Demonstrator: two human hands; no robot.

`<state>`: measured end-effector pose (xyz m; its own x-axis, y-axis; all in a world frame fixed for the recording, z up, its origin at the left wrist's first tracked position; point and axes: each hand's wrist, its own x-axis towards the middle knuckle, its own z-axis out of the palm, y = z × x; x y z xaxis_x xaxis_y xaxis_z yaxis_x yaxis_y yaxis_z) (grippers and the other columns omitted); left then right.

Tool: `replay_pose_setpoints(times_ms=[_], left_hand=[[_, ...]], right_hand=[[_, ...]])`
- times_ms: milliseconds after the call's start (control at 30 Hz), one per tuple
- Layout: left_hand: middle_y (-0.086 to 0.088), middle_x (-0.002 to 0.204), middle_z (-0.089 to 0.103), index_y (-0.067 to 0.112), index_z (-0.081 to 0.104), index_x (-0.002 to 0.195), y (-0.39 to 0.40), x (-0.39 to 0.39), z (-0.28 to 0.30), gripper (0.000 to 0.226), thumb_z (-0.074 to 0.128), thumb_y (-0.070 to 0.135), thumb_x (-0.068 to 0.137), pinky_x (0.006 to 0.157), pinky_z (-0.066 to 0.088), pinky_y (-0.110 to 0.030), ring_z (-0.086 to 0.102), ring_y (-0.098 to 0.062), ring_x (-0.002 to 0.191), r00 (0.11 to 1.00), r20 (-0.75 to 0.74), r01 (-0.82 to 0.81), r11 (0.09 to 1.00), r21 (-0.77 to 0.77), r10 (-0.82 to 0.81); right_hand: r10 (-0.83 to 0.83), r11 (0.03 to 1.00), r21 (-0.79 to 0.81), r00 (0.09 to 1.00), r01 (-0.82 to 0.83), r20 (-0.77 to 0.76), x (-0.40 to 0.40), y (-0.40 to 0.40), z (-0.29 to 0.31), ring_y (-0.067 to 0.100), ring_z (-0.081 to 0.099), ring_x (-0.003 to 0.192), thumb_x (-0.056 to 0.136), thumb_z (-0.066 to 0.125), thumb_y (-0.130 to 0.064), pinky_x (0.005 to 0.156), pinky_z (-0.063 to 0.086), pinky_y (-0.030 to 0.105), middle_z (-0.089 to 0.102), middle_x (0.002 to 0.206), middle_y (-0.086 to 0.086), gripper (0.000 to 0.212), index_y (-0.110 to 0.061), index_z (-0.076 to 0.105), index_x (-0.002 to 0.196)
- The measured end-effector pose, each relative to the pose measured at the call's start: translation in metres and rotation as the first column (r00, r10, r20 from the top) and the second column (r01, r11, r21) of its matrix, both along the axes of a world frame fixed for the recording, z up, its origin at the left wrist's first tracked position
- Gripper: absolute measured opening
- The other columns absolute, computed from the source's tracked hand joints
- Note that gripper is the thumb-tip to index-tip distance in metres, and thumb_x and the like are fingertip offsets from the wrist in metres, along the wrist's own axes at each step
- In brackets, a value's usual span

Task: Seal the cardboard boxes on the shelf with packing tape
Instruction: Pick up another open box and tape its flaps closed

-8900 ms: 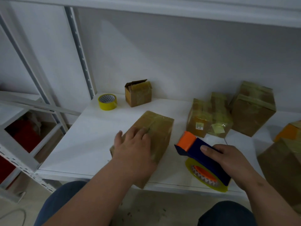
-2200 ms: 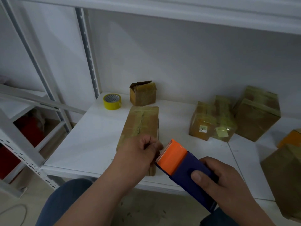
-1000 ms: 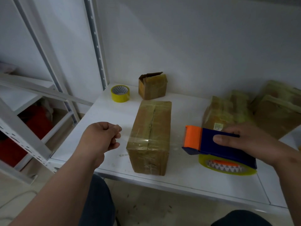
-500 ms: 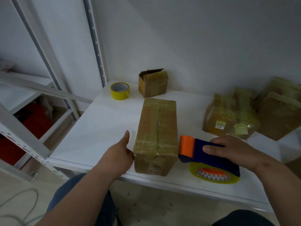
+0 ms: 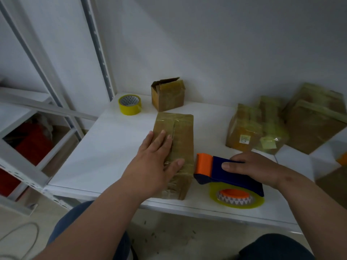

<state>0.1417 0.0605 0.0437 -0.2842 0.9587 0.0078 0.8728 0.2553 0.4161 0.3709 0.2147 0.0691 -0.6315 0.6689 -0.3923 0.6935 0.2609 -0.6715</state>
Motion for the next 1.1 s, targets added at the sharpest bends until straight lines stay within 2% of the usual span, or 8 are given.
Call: replay_pose_setpoints(times_ms=[167, 367, 467, 567, 667, 833, 967, 1100], left_hand=[[0.011, 0.163, -0.005, 0.027, 0.008, 0.156, 0.000, 0.004, 0.002, 0.081, 0.025, 0.070, 0.089, 0.116, -0.008, -0.027, -0.021, -0.012, 0.147, 1.000, -0.019, -0.004, 1.000, -0.017, 0.003], [0.009, 0.163, -0.004, 0.026, 0.008, 0.157, 0.002, 0.002, 0.001, 0.093, 0.010, 0.076, 0.078, 0.121, -0.006, -0.032, -0.021, -0.014, 0.147, 0.999, -0.039, 0.012, 0.999, -0.047, -0.014], [0.009, 0.164, -0.004, 0.026, 0.007, 0.157, 0.002, 0.000, -0.002, 0.095, 0.007, 0.078, 0.076, 0.122, -0.005, -0.034, -0.021, -0.015, 0.147, 0.999, -0.047, 0.018, 0.998, -0.053, -0.020], [0.010, 0.163, -0.005, 0.027, 0.006, 0.157, 0.001, 0.000, 0.000, 0.093, 0.009, 0.077, 0.078, 0.120, -0.007, -0.032, -0.022, -0.014, 0.147, 0.999, -0.028, 0.017, 0.998, -0.061, -0.019], [0.011, 0.163, -0.009, 0.028, 0.001, 0.156, 0.000, -0.001, 0.004, 0.091, 0.011, 0.076, 0.079, 0.116, -0.011, -0.029, -0.024, -0.013, 0.146, 0.999, -0.027, 0.023, 0.996, -0.081, -0.025], [0.014, 0.159, -0.021, 0.034, -0.015, 0.153, -0.003, 0.002, 0.015, 0.105, 0.013, 0.090, 0.068, 0.121, -0.002, -0.044, -0.027, -0.012, 0.145, 0.997, -0.072, 0.003, 0.986, -0.164, -0.015], [0.012, 0.160, -0.023, 0.038, -0.011, 0.153, -0.002, 0.008, 0.015, 0.110, 0.017, 0.093, 0.062, 0.120, -0.009, -0.048, -0.031, -0.015, 0.144, 0.990, -0.138, 0.024, 0.991, -0.132, -0.043], [0.012, 0.160, -0.023, 0.042, -0.006, 0.153, -0.005, 0.009, 0.019, 0.100, 0.015, 0.091, 0.068, 0.116, -0.016, -0.056, -0.033, -0.017, 0.143, 0.961, -0.263, 0.061, 0.993, -0.099, -0.086]], right_hand=[[-0.030, 0.996, -0.088, 0.998, 0.034, 0.046, -0.003, 0.003, 0.003, 0.027, 0.066, 0.073, 0.045, 0.061, -0.083, 0.070, 0.045, 0.031, 0.070, 0.085, 0.020, 0.095, 0.003, 0.066, 0.085], [-0.059, 0.970, -0.231, 0.993, 0.080, 0.100, -0.010, 0.012, 0.008, 0.022, 0.067, 0.071, 0.065, 0.073, -0.057, 0.073, 0.050, 0.032, 0.074, 0.083, 0.011, 0.054, -0.007, 0.075, 0.086], [-0.096, 0.926, -0.346, 0.981, 0.150, 0.168, -0.013, 0.010, 0.006, 0.023, 0.068, 0.073, 0.066, 0.072, -0.049, 0.071, 0.052, 0.030, 0.074, 0.085, 0.010, 0.047, -0.009, 0.076, 0.091], [-0.013, 0.959, -0.262, 0.944, 0.105, 0.330, -0.016, 0.002, -0.009, 0.019, 0.067, 0.080, 0.076, 0.072, -0.049, 0.078, 0.052, 0.029, 0.073, 0.088, 0.005, 0.038, -0.013, 0.075, 0.090], [-0.138, 0.958, -0.215, 0.964, 0.189, 0.229, -0.009, 0.000, -0.012, 0.025, 0.071, 0.085, 0.072, 0.071, -0.055, 0.080, 0.053, 0.031, 0.075, 0.088, 0.007, 0.049, -0.011, 0.076, 0.092], [-0.189, 0.981, -0.015, 0.968, 0.194, 0.162, 0.009, -0.004, 0.001, 0.024, 0.067, 0.070, 0.080, 0.062, -0.062, 0.067, 0.047, 0.031, 0.072, 0.079, 0.010, 0.058, -0.004, 0.069, 0.080], [-0.217, 0.969, 0.136, 0.974, 0.207, 0.065, 0.022, -0.019, 0.008, 0.024, 0.067, 0.068, 0.083, 0.059, -0.058, 0.061, 0.043, 0.028, 0.071, 0.077, 0.010, 0.050, -0.009, 0.068, 0.079], [-0.320, 0.932, 0.122, 0.934, 0.340, -0.157, 0.036, -0.042, 0.012, 0.025, 0.066, 0.061, 0.076, 0.064, -0.061, 0.060, 0.044, 0.032, 0.070, 0.066, 0.007, 0.054, -0.007, 0.067, 0.076]])
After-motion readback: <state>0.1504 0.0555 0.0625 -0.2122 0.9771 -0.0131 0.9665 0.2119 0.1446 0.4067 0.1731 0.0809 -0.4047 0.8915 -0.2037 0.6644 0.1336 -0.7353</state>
